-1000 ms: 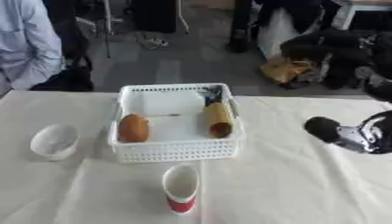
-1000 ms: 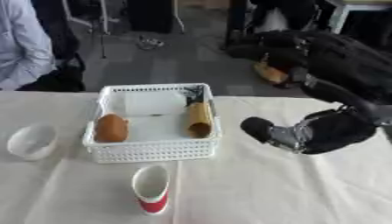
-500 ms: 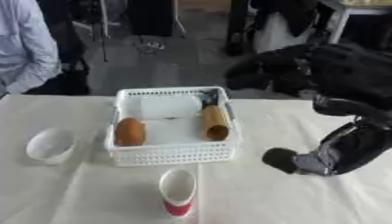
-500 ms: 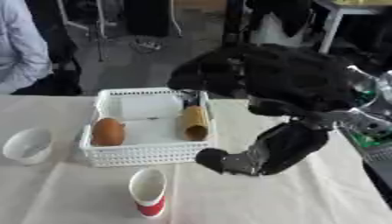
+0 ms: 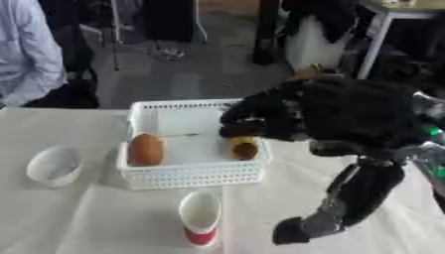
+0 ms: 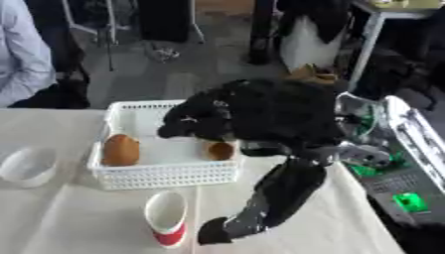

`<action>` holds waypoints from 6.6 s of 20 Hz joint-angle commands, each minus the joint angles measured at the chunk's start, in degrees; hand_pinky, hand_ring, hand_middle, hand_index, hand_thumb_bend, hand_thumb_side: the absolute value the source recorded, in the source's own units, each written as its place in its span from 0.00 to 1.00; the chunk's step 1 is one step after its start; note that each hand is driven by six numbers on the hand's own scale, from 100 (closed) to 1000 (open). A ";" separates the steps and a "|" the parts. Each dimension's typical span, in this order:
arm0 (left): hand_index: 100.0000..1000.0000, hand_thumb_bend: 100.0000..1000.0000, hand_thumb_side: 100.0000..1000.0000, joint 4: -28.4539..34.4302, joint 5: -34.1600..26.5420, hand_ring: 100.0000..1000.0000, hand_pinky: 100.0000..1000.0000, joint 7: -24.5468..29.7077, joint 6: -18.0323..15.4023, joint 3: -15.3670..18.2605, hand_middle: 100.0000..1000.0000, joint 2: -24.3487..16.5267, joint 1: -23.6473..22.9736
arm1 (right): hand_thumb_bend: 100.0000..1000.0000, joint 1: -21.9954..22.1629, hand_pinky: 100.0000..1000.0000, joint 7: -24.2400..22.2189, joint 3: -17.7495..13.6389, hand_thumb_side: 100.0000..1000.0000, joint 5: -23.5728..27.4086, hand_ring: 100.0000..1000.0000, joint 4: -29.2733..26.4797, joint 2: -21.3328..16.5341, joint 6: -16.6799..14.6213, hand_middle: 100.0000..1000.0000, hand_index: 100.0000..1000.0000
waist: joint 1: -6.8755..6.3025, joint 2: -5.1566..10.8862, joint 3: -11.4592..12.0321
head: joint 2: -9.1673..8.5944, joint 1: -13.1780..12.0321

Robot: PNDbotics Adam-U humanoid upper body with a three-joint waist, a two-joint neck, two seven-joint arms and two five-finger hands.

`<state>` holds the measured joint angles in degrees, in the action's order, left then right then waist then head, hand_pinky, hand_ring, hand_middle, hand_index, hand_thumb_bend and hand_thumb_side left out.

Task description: Pick up objects on the table and place them in the box.

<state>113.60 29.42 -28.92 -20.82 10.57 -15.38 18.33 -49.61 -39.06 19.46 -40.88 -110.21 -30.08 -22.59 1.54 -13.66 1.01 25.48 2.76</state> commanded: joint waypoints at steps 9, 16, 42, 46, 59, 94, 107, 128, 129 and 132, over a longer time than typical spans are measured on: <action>0.97 0.17 1.00 0.99 -0.25 0.84 0.88 0.09 0.11 0.14 0.91 -0.75 0.14 | 0.47 -2.01 0.76 -0.55 0.71 1.00 -6.67 0.90 5.75 6.51 -1.21 0.92 1.00 | -0.28 1.10 0.19 | 0.00 0.51; 0.97 0.17 1.00 0.99 -0.41 0.84 0.88 0.20 0.14 0.14 0.91 -0.50 0.00 | 0.44 -2.26 0.75 -0.65 1.44 1.00 -12.57 0.89 13.02 10.51 -1.61 0.92 1.00 | -0.38 0.99 0.28 | 0.15 1.08; 0.93 0.17 1.00 0.99 -1.28 0.83 0.89 0.95 0.30 0.14 0.89 0.23 -0.50 | 0.70 -2.02 0.80 -9.88 3.03 1.00 -18.65 0.95 22.79 17.81 -3.12 0.96 1.00 | -0.20 0.73 0.70 | 0.23 2.43; 0.92 0.17 1.00 0.99 -1.37 0.83 0.89 1.01 0.35 0.14 0.89 0.31 -0.53 | 0.70 -2.26 0.80 -10.58 3.20 1.00 -19.07 0.96 23.70 18.21 -3.39 0.97 1.00 | -0.19 0.74 0.81 | 0.13 2.52; 0.88 0.16 1.00 0.99 -1.84 0.82 0.89 1.35 0.42 0.06 0.86 0.81 -0.62 | 0.74 -2.78 0.80 -10.30 4.47 0.82 -23.96 0.96 30.38 19.51 -5.89 0.97 1.00 | -0.12 0.41 1.49 | 0.08 3.19; 0.82 0.14 1.00 0.99 -3.13 0.82 0.91 2.95 0.48 -0.31 0.81 1.82 -0.38 | 0.73 -4.99 0.72 -8.40 3.46 0.67 -29.97 0.91 39.24 22.29 -7.00 0.95 1.00 | 0.04 -0.32 3.09 | -0.81 4.31; 0.81 0.11 1.00 0.99 -3.74 0.82 0.91 3.74 0.45 -0.54 0.80 2.02 -0.27 | 0.66 -4.58 0.70 -5.26 3.28 0.64 -32.88 0.88 42.40 20.68 -8.04 0.94 1.00 | 0.05 -0.80 3.80 | -1.30 4.86; 0.80 0.09 1.00 0.99 -3.81 0.82 0.91 3.51 0.86 -0.27 0.80 2.12 -0.31 | 0.44 -4.28 0.49 -5.83 3.40 0.46 -30.06 0.67 43.20 19.93 -7.01 0.70 0.80 | -0.06 -0.72 3.51 | -0.92 5.10; 0.80 0.09 1.00 0.99 -3.80 0.82 0.91 3.50 0.88 -0.25 0.80 2.12 -0.32 | 0.43 -4.30 0.49 -6.09 3.41 0.45 -29.78 0.67 43.20 19.87 -6.97 0.69 0.79 | -0.05 -0.68 3.48 | -0.91 5.06; 0.80 0.09 1.00 0.99 -3.78 0.82 0.91 3.44 0.92 -0.21 0.80 2.08 -0.32 | 0.41 -4.50 0.48 -6.75 3.41 0.45 -28.85 0.66 42.82 19.64 -6.76 0.68 0.76 | -0.03 -0.58 3.42 | -0.94 5.03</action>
<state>113.60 25.79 -25.46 -20.05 10.19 -12.79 17.49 -53.67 -39.64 22.77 -70.02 -67.60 -8.53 -23.90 1.74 -15.19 4.56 24.68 7.77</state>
